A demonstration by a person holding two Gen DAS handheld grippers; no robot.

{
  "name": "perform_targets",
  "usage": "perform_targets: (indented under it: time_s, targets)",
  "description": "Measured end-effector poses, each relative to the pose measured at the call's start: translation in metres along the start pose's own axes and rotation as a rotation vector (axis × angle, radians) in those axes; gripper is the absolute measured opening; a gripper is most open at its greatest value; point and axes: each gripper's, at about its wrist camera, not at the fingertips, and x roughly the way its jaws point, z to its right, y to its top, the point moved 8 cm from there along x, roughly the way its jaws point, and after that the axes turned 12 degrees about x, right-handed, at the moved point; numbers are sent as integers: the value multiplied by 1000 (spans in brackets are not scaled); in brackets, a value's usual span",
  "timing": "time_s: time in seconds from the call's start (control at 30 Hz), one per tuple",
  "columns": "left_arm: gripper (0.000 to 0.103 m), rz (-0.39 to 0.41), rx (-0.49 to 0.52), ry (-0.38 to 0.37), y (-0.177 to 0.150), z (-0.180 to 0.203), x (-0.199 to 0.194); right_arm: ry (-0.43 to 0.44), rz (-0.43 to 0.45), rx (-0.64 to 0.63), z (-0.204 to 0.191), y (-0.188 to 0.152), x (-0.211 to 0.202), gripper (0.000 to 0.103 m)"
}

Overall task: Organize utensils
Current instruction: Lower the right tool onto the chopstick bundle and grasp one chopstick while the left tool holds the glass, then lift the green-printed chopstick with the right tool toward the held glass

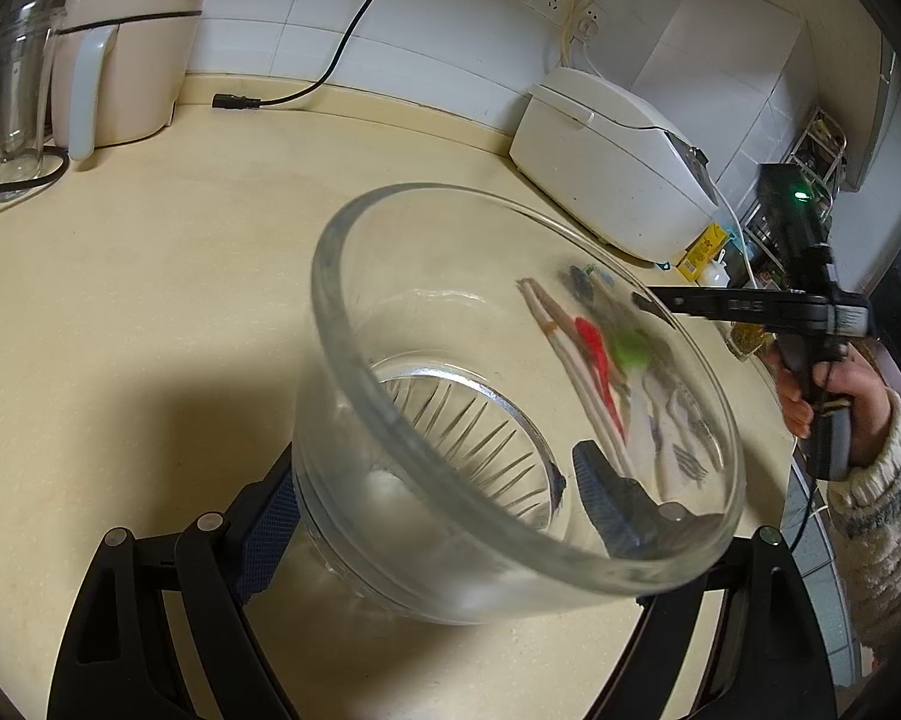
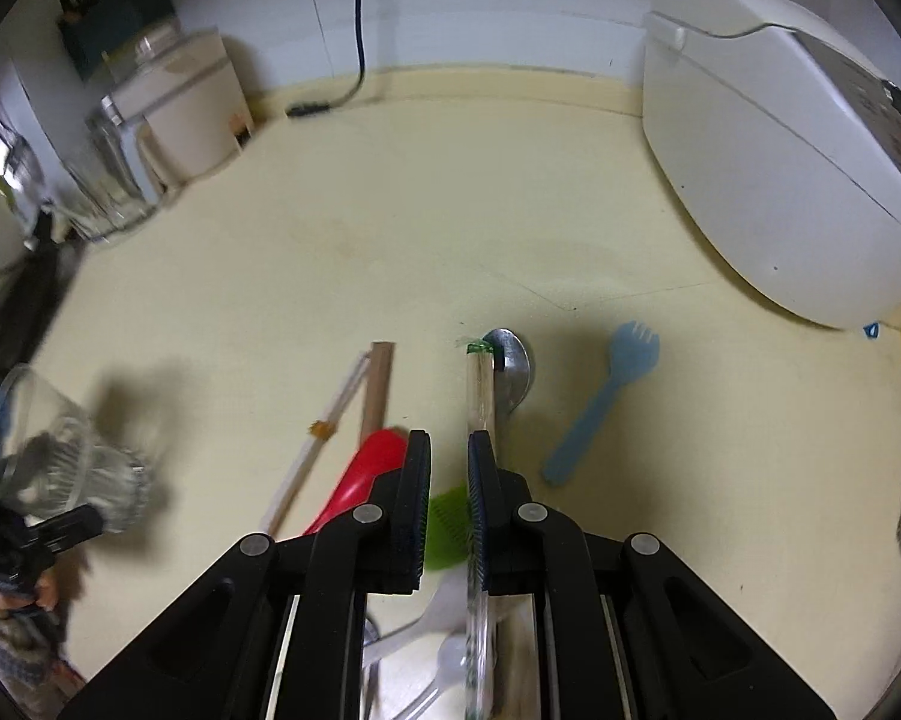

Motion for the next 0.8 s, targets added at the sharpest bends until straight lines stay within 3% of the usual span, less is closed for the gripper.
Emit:
perform_targets:
  time_s: [0.33,0.6,0.8]
  targets:
    - [88,-1,1,3,0,0,0,-86,-49,-8,5,7,35,12]
    - [88,0,-2,2,0,1,0,-65,-9,46,12,13,11,12]
    - [89,0,-2,2,0,0,0,-79,-32,90,25,12,11,12]
